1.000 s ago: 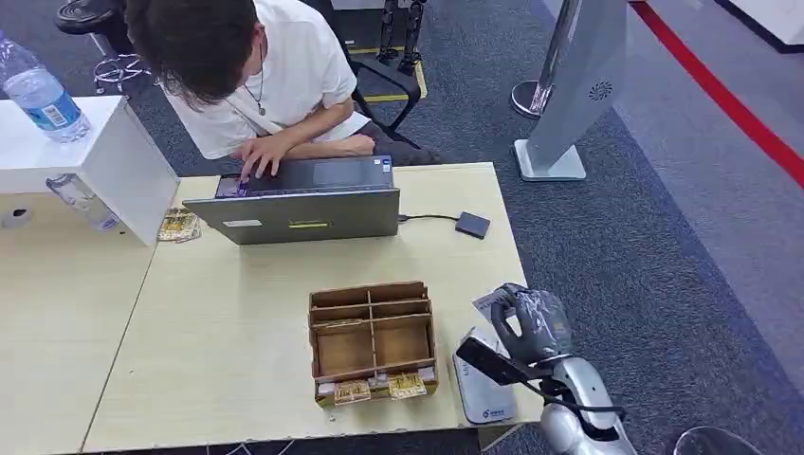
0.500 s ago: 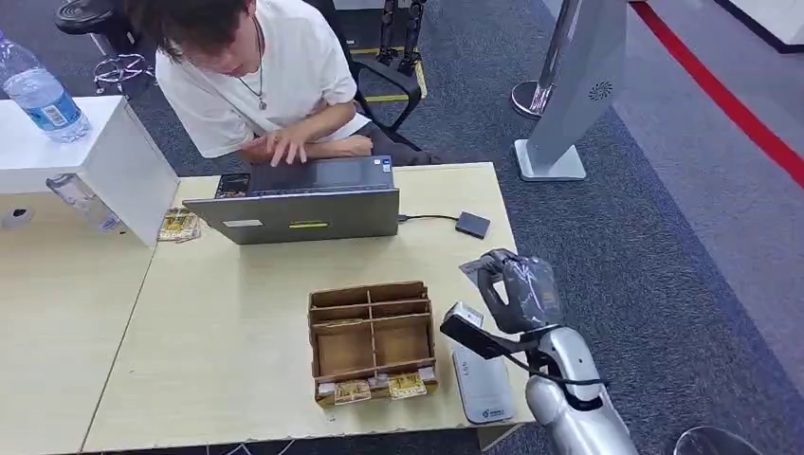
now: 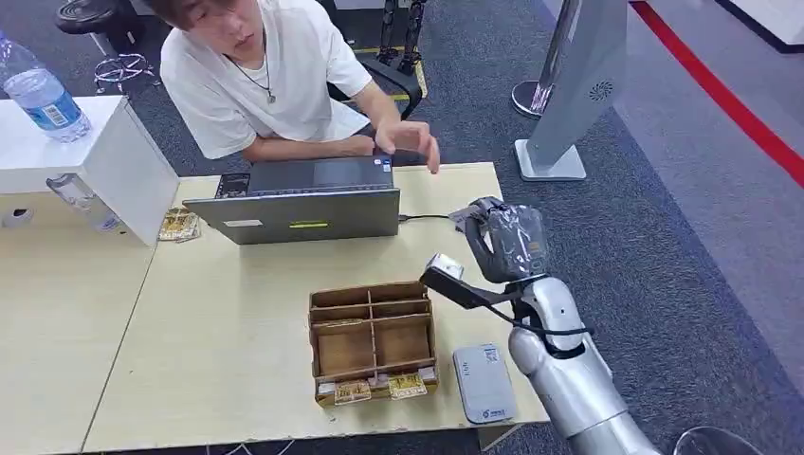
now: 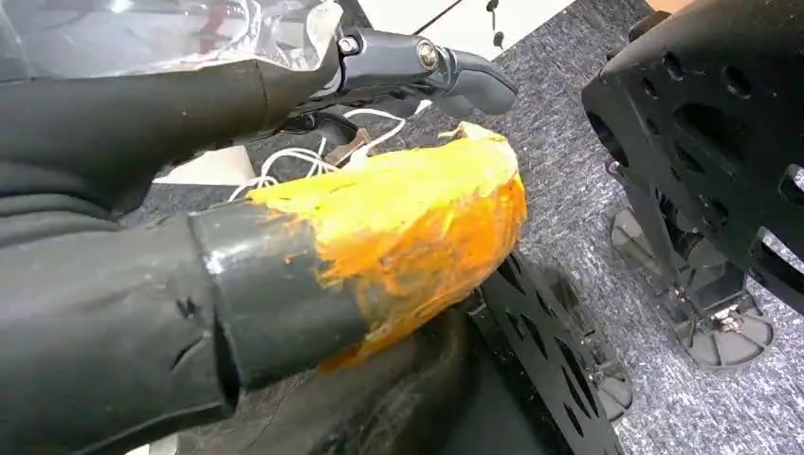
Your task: Pass the card to the sensor for recognition and then transmit it.
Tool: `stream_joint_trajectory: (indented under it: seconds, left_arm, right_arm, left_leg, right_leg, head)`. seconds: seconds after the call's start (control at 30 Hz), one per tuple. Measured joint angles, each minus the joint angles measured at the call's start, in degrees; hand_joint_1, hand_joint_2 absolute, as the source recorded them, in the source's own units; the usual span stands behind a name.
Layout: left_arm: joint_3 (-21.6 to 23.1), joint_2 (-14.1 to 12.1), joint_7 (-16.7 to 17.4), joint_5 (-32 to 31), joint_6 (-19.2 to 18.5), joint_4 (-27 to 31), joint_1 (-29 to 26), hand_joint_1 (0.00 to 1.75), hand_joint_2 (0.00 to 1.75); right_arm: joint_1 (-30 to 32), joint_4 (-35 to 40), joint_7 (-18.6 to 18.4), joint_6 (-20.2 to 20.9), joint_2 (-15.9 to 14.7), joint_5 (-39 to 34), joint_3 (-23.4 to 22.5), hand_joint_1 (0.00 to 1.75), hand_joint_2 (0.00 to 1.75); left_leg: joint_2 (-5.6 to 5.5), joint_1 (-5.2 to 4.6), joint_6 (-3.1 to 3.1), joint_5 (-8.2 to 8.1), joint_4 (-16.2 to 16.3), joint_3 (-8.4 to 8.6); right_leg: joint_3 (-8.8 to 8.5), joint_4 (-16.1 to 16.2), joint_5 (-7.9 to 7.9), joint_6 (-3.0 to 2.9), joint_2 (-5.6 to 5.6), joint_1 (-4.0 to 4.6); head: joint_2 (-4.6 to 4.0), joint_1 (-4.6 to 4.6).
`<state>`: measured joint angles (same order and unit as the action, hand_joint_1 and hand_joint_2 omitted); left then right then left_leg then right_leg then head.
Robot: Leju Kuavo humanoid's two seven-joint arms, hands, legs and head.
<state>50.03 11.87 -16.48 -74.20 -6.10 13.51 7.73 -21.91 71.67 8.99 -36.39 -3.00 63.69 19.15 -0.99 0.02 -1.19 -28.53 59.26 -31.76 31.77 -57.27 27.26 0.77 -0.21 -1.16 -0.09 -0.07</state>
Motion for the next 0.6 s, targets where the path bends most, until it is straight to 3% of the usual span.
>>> stream_joint_trajectory:
  seconds: [0.4,0.43,0.6]
  left_arm:
    - [-0.59,0.09,-0.20,0.09,-0.79,0.00,-0.05,0.00,0.00]
    - [-0.66,0.11,-0.20,0.09,-0.85,0.00,-0.06,0.00,0.00]
    - [-0.81,0.17,-0.20,0.15,-1.01,0.00,-0.11,0.00,0.00]
  right_arm:
    - [-5.32,-5.34,-2.65,-0.37,1.36,4.27,2.23,1.75,1.75]
    - [-5.65,-5.64,-2.78,-0.37,1.42,4.49,2.41,0.00,1.75]
    - [-6.52,-6.91,-3.87,-1.25,1.86,5.82,2.84,0.00,1.75]
  left_leg:
    - [-0.01,0.00,0.01,0.01,0.00,0.01]
    - [-0.01,0.00,0.01,0.01,0.00,0.00]
    - [-0.02,0.00,0.01,0.01,0.00,0.00]
  right_leg:
    - [0.00,-0.01,0.00,0.00,-0.01,0.00]
    - [0.00,-0.01,0.00,0.00,-0.01,0.00]
    - [0.00,-0.01,0.00,0.00,-0.01,0.00]
  head:
    - [0.00,-0.02]
    - [0.00,-0.02]
    - [0.00,-0.02]
